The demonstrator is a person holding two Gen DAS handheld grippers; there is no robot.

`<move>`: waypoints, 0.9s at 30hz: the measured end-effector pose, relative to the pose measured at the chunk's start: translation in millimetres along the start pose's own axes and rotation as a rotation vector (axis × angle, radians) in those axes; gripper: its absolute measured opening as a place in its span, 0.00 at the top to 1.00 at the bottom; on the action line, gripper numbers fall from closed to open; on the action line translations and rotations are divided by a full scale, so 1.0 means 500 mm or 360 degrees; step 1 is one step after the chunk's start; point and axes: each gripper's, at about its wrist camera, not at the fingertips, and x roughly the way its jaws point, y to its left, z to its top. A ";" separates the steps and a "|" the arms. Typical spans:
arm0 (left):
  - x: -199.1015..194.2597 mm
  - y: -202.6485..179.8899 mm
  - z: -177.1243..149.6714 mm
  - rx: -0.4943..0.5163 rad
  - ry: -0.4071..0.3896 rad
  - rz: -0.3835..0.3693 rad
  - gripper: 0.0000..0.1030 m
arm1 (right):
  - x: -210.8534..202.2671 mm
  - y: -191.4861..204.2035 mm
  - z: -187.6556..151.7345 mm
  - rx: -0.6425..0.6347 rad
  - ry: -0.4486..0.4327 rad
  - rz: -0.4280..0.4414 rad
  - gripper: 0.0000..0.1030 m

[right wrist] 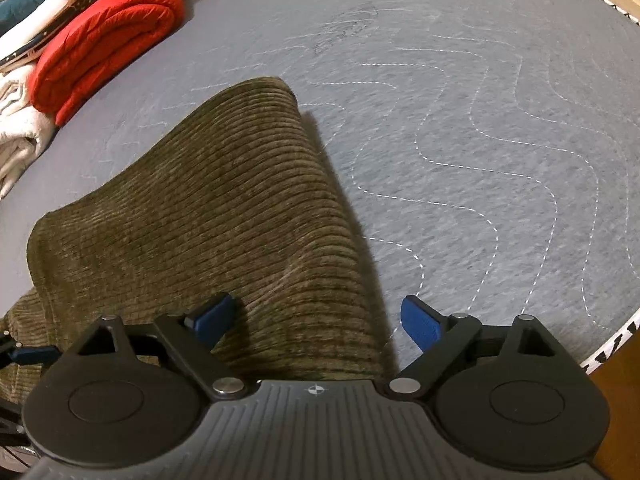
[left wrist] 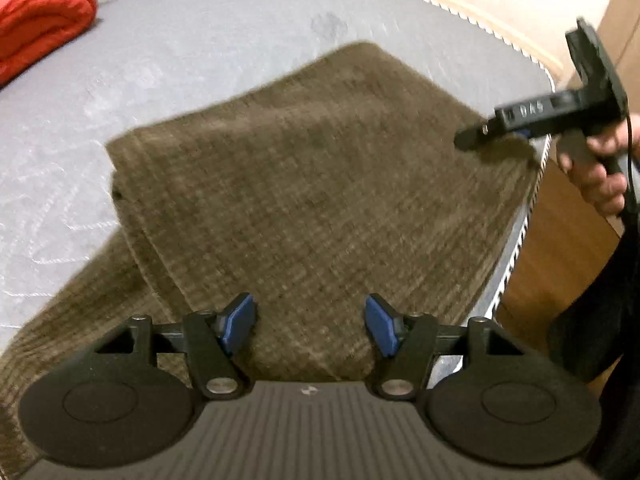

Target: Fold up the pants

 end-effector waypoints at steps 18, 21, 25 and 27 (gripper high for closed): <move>0.005 -0.003 -0.004 0.0057 0.0067 0.0018 0.32 | 0.008 0.008 -0.002 -0.0044 0.0000 -0.0037 0.13; 0.008 -0.008 -0.004 0.0084 0.0064 0.0029 0.32 | 0.007 0.013 -0.005 -0.0066 0.0001 -0.0021 0.19; 0.010 -0.006 0.000 0.0074 0.0058 0.0025 0.31 | 0.006 0.020 -0.007 -0.0092 0.0007 0.0004 0.30; 0.010 -0.006 0.000 0.0076 0.0060 0.0031 0.31 | 0.005 0.026 -0.008 -0.0108 0.0007 0.0003 0.32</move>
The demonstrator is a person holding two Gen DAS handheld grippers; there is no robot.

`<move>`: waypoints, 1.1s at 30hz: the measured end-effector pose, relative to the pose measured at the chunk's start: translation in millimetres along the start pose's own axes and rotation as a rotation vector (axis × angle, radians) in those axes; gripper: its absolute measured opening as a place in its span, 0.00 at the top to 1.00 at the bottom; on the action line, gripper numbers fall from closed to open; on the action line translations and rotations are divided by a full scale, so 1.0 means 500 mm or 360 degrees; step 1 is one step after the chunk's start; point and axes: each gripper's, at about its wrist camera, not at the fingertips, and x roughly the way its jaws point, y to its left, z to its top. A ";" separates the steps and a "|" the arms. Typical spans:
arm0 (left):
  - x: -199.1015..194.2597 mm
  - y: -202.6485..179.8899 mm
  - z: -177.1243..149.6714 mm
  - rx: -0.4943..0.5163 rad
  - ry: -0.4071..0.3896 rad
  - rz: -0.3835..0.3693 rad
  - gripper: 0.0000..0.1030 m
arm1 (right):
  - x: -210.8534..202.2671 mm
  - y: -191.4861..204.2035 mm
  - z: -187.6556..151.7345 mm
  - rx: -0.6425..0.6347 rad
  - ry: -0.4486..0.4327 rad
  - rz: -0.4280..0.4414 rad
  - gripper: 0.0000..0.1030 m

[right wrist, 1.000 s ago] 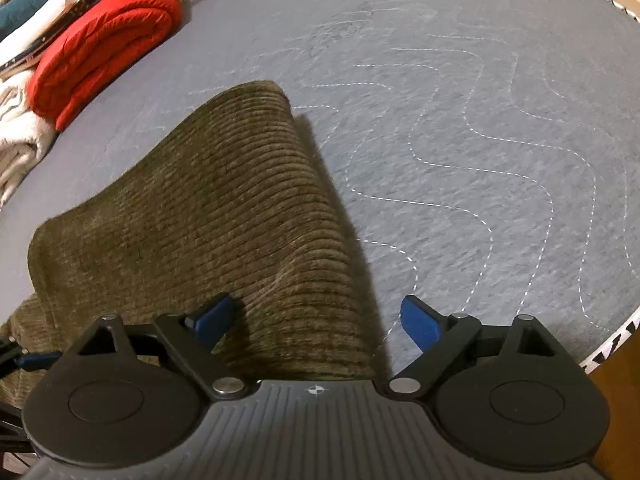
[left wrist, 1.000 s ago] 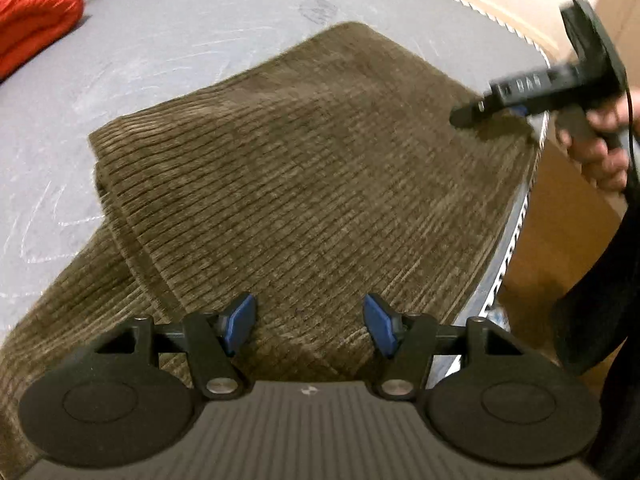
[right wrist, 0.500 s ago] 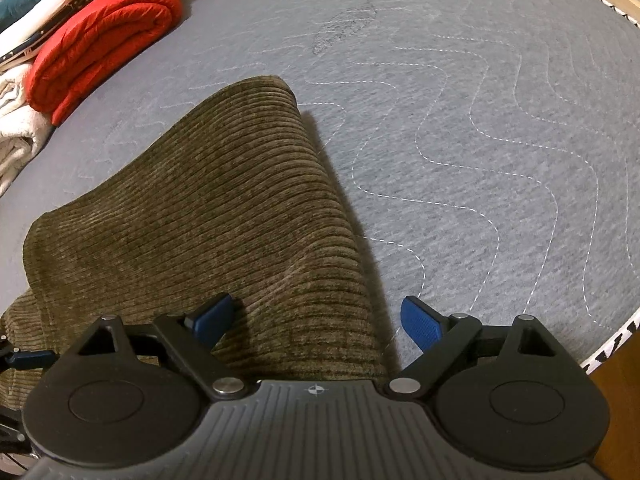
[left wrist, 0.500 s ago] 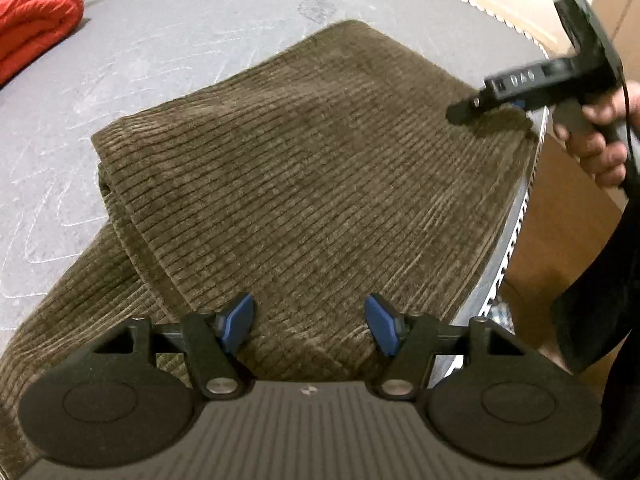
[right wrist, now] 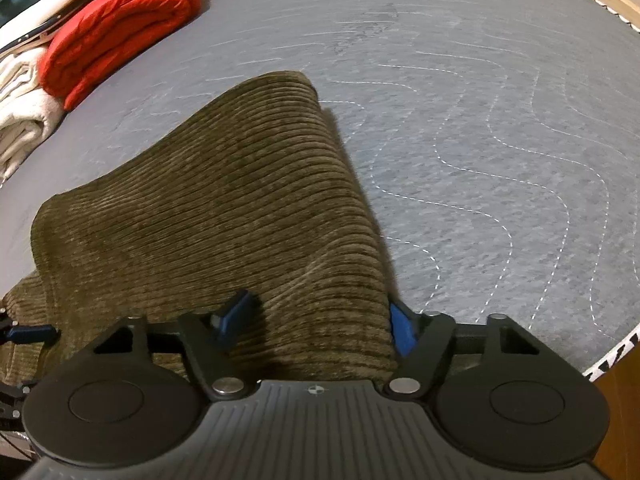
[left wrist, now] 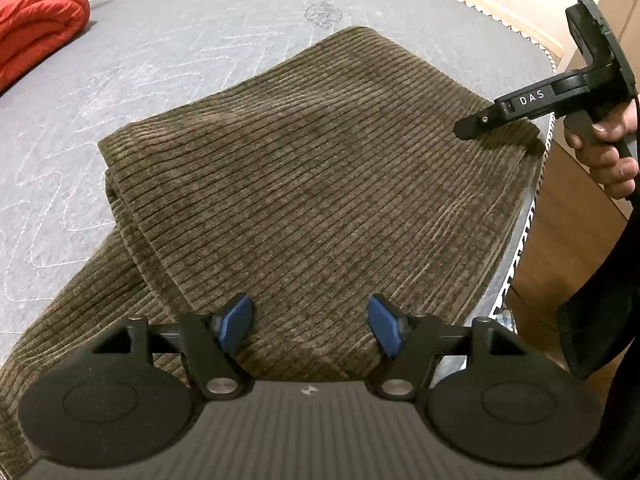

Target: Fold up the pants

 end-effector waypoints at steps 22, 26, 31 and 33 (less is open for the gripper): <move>-0.003 0.006 0.004 -0.0007 -0.0027 0.0037 0.30 | -0.011 0.018 -0.004 -0.0128 -0.0027 -0.0003 0.55; -0.007 0.007 0.006 -0.0011 -0.0044 0.0044 0.30 | -0.014 0.019 -0.006 -0.0133 -0.0033 0.0000 0.57; -0.019 0.015 0.012 -0.0044 -0.0126 0.0101 0.30 | -0.020 0.035 -0.011 -0.0215 -0.0065 -0.0025 0.63; -0.026 0.020 0.017 -0.0061 -0.0169 0.0136 0.30 | -0.023 0.044 -0.014 -0.0261 -0.0080 -0.0039 0.65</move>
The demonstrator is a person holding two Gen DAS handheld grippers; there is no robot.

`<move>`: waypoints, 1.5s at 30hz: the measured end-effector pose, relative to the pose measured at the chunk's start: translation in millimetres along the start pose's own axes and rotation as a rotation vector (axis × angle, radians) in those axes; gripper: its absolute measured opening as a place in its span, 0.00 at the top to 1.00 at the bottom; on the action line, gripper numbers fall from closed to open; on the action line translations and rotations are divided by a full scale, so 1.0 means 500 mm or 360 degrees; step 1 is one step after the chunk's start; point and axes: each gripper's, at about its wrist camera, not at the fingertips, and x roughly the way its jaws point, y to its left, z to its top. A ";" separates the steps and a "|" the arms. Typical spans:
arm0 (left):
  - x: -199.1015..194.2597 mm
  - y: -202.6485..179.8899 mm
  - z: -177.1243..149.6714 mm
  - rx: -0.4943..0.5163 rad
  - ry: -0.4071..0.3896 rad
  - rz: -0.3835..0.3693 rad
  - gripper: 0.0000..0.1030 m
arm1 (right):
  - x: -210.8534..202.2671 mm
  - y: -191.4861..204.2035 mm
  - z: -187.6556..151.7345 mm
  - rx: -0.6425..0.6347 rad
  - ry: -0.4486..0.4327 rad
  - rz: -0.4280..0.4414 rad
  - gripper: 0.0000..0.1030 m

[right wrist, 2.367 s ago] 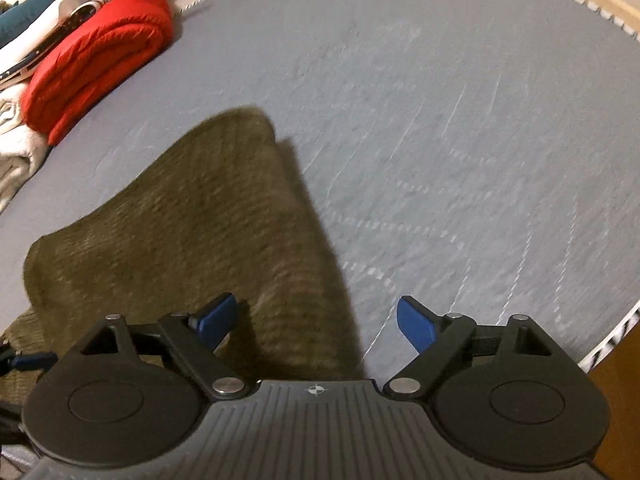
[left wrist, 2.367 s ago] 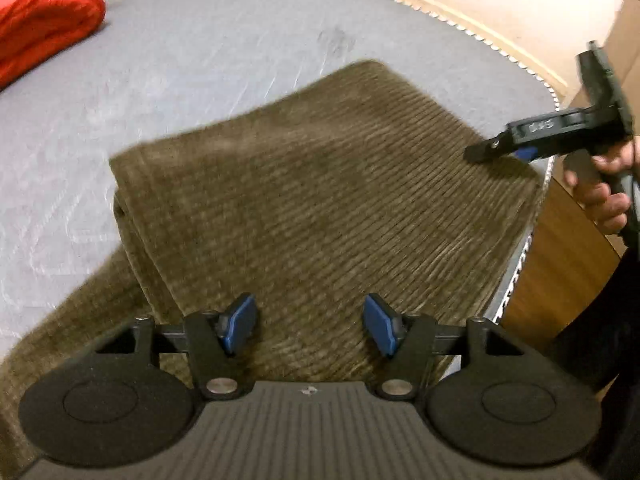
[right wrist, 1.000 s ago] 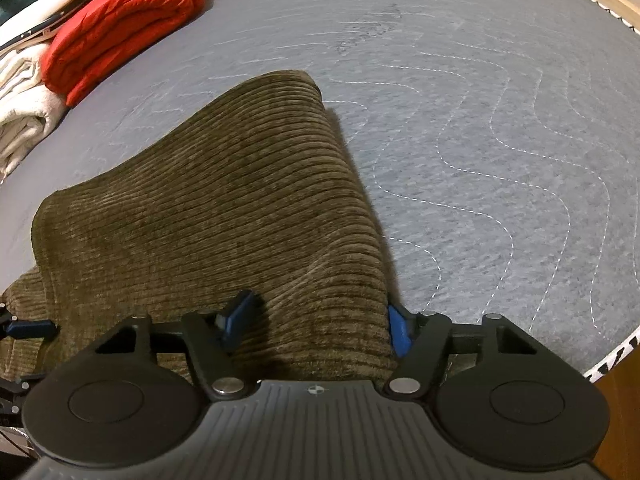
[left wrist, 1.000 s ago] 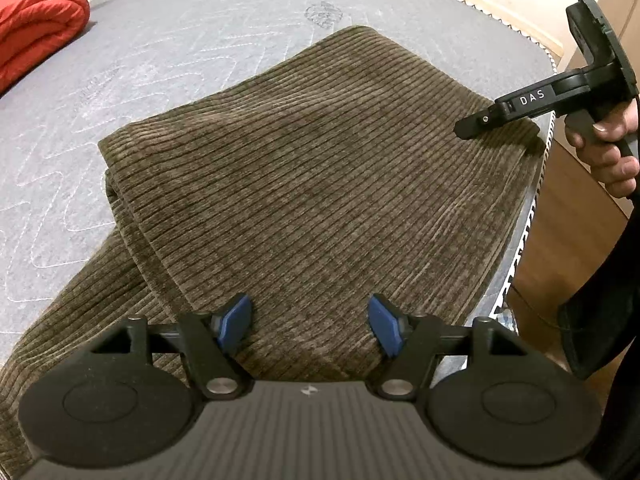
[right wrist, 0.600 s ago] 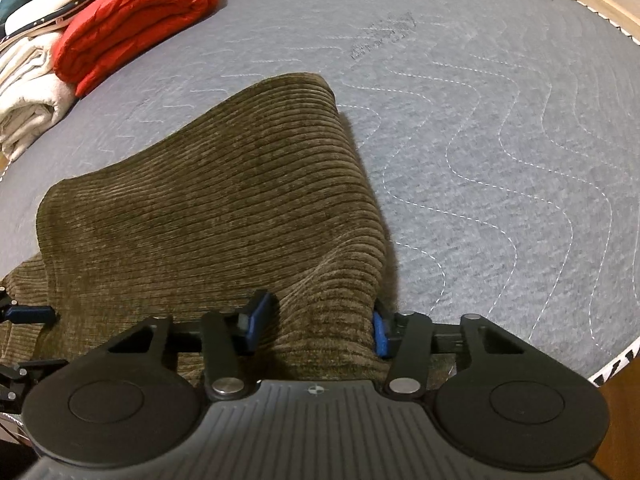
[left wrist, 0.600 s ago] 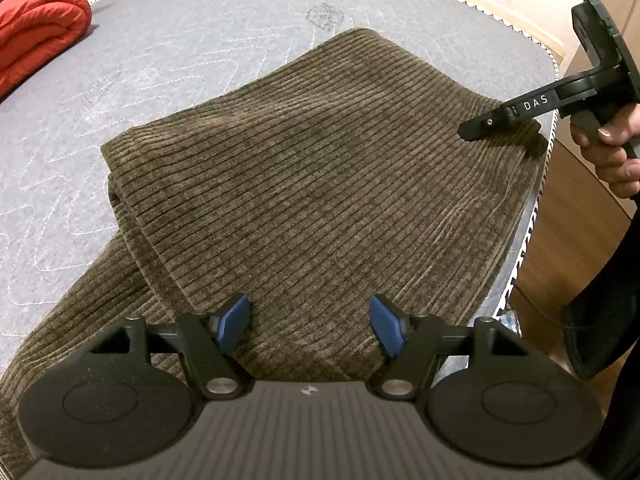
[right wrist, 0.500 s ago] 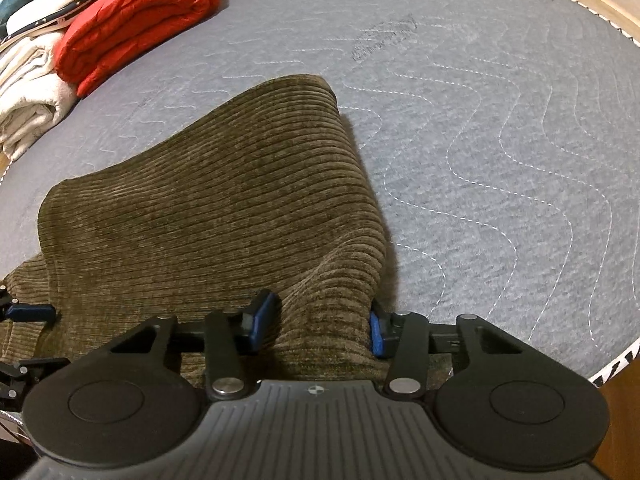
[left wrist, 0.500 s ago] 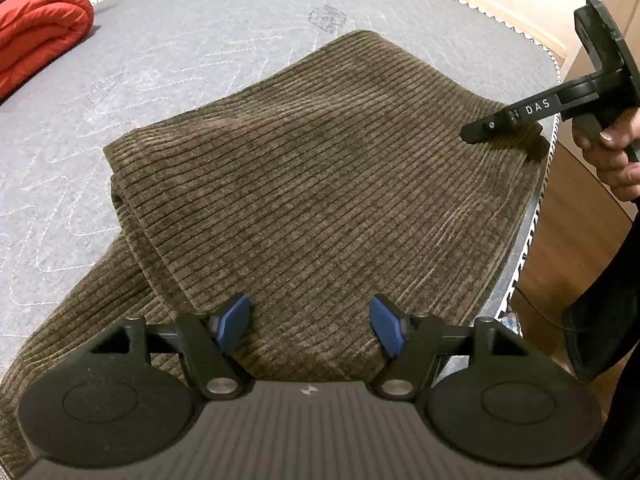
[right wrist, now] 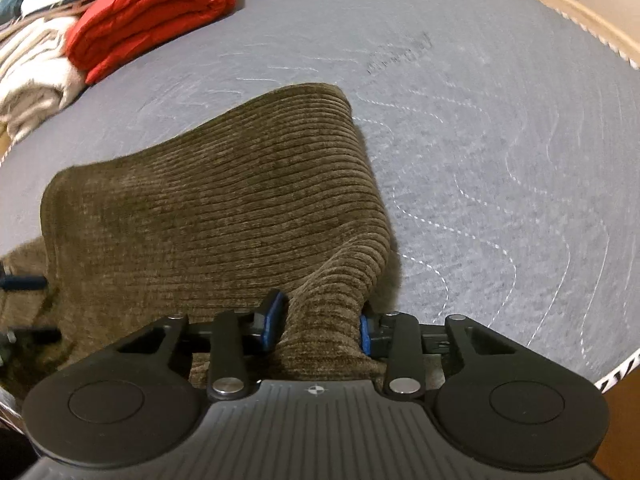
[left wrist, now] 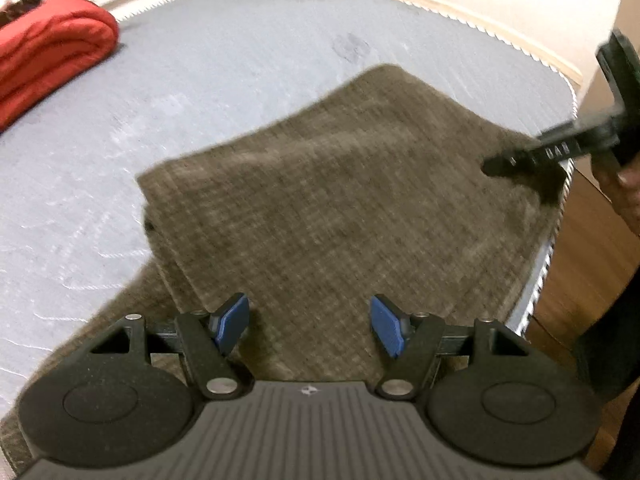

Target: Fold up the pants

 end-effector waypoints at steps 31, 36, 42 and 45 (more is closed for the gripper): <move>-0.106 0.041 0.121 -0.0504 -0.0456 -0.0383 0.03 | -0.169 0.387 -0.147 -0.1379 -0.0764 0.0077 0.79; -0.064 0.081 0.104 -0.0588 -0.0237 -0.0170 0.51 | -0.167 0.449 -0.192 -0.1557 -0.0770 0.0129 0.79; -0.102 0.151 0.043 -0.0651 -0.0247 -0.0102 0.73 | -0.195 0.473 -0.167 -0.1465 -0.0746 0.0405 0.71; -0.133 0.202 0.014 -0.0681 -0.0252 0.0039 0.73 | -0.234 0.462 -0.119 -0.1249 -0.0777 0.0697 0.33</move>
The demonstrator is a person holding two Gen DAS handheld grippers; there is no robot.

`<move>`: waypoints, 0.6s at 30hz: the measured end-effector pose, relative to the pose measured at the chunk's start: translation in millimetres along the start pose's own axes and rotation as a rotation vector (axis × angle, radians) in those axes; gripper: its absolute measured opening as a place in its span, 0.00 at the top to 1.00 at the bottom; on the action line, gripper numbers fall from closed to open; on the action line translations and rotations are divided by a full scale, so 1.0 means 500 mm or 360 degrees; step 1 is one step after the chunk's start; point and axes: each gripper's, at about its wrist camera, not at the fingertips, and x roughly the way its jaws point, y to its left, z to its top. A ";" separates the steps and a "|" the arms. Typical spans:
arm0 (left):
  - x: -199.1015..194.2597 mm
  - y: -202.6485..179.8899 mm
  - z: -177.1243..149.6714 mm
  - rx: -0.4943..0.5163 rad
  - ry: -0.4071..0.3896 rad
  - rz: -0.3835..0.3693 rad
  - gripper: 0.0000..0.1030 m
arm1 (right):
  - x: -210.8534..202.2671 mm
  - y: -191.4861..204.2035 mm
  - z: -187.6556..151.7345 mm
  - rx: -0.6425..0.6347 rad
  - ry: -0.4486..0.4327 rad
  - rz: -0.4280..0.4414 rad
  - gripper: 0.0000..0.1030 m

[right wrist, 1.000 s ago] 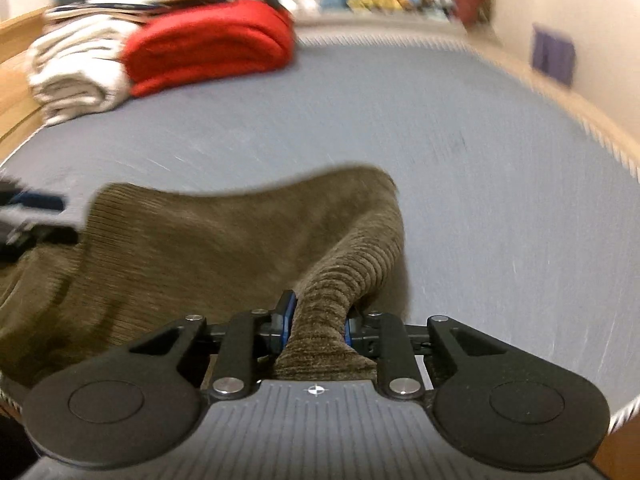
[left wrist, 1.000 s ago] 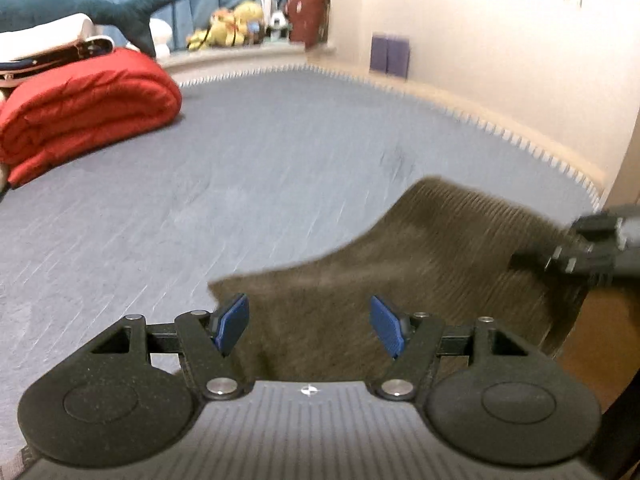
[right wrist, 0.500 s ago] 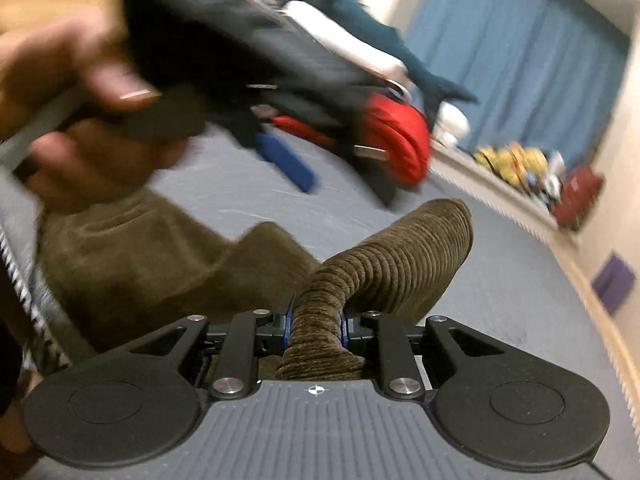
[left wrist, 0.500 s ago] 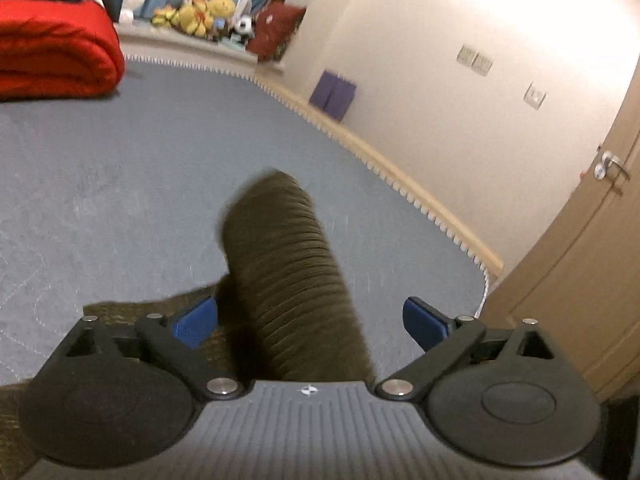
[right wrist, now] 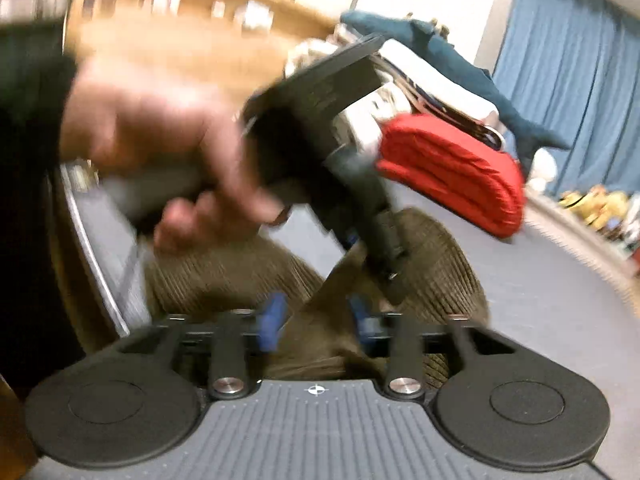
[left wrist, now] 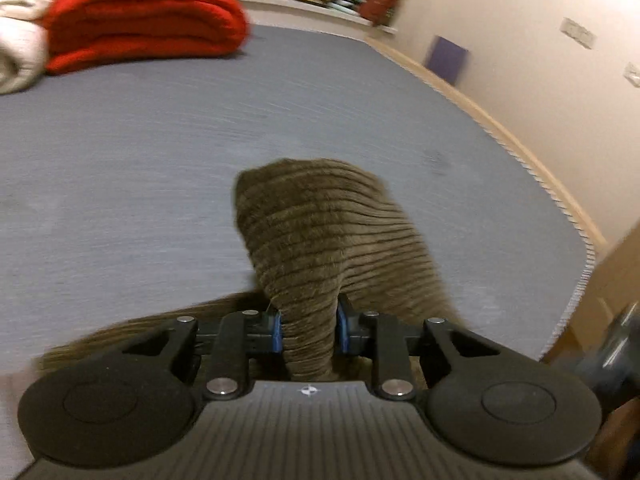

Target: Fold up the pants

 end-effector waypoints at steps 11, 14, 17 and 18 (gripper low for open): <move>-0.163 0.293 -0.050 -0.0515 -0.0087 0.0389 0.97 | 0.154 -0.191 0.000 0.0972 0.0267 -0.0076 0.19; -0.174 0.307 -0.056 -0.0586 -0.0150 0.0170 0.68 | 0.202 -0.208 -0.030 0.1112 0.0409 -0.0218 0.18; -0.138 0.271 -0.045 -0.0557 -0.0115 -0.0058 0.43 | 0.217 -0.195 -0.043 0.1117 0.0440 -0.0260 0.17; -0.128 0.257 -0.053 -0.0532 -0.0092 -0.0094 0.43 | 0.219 -0.189 -0.040 0.1100 0.0445 -0.0263 0.15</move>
